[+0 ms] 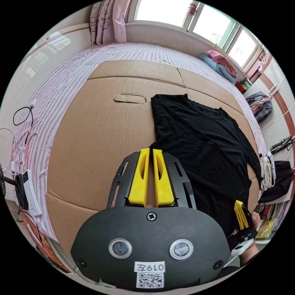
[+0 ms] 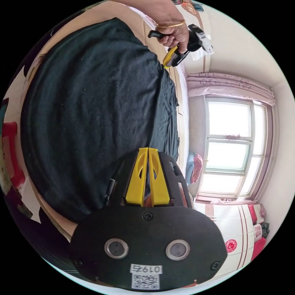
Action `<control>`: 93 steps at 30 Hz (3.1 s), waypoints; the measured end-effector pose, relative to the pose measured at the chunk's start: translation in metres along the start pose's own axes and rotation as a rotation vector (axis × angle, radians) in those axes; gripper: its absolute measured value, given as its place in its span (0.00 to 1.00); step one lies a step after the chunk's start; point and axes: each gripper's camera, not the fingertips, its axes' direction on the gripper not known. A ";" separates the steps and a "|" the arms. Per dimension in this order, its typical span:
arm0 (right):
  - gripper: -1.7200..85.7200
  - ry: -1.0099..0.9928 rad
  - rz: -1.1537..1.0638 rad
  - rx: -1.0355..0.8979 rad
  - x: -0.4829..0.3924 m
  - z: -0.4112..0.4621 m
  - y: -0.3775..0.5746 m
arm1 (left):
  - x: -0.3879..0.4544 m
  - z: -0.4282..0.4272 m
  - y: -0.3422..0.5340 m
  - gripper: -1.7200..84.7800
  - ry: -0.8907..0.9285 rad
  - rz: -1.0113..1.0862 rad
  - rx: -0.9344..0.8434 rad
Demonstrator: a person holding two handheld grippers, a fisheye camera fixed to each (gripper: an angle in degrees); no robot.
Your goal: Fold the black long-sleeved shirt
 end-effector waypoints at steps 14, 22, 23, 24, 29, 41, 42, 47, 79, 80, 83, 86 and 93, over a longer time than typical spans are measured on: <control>0.02 -0.007 0.060 -0.114 0.008 0.002 0.046 | -0.008 0.031 -0.007 0.04 0.064 0.002 -0.018; 0.01 0.022 -0.019 -0.094 -0.002 -0.009 0.074 | -0.025 0.053 -0.011 0.04 0.108 -0.014 -0.028; 0.01 0.025 -0.025 -0.094 -0.005 -0.008 0.078 | -0.026 0.057 -0.011 0.04 0.105 -0.009 -0.029; 0.02 0.033 -0.027 -0.091 -0.006 -0.008 0.079 | -0.026 0.060 -0.012 0.04 0.100 -0.001 -0.031; 0.10 0.041 0.032 -0.036 0.006 -0.023 0.107 | -0.045 0.061 -0.015 0.07 0.193 0.010 -0.021; 0.11 -0.159 0.367 -0.009 0.098 0.032 0.189 | -0.095 0.148 -0.129 0.11 0.372 -0.159 -0.107; 0.11 -0.169 0.373 -0.008 0.100 0.034 0.192 | -0.097 0.158 -0.135 0.11 0.372 -0.166 -0.122; 0.11 -0.252 0.398 -0.002 0.104 0.047 0.217 | -0.103 0.191 -0.152 0.11 0.369 -0.165 -0.166; 0.03 -0.500 0.594 -0.011 0.177 0.043 0.327 | -0.155 0.275 -0.159 0.05 0.429 -0.156 -0.120; 0.03 -0.499 0.598 -0.011 0.180 0.041 0.330 | -0.158 0.275 -0.158 0.06 0.458 -0.162 -0.118; 0.05 -0.498 0.621 0.004 0.191 0.034 0.340 | -0.168 0.273 -0.155 0.10 0.537 -0.151 -0.115; 0.07 -0.538 0.706 0.036 0.211 0.027 0.359 | -0.171 0.274 -0.149 0.13 0.542 -0.127 -0.141; 0.06 -0.705 0.832 0.038 0.235 0.031 0.395 | -0.171 0.283 -0.141 0.08 0.542 -0.117 -0.178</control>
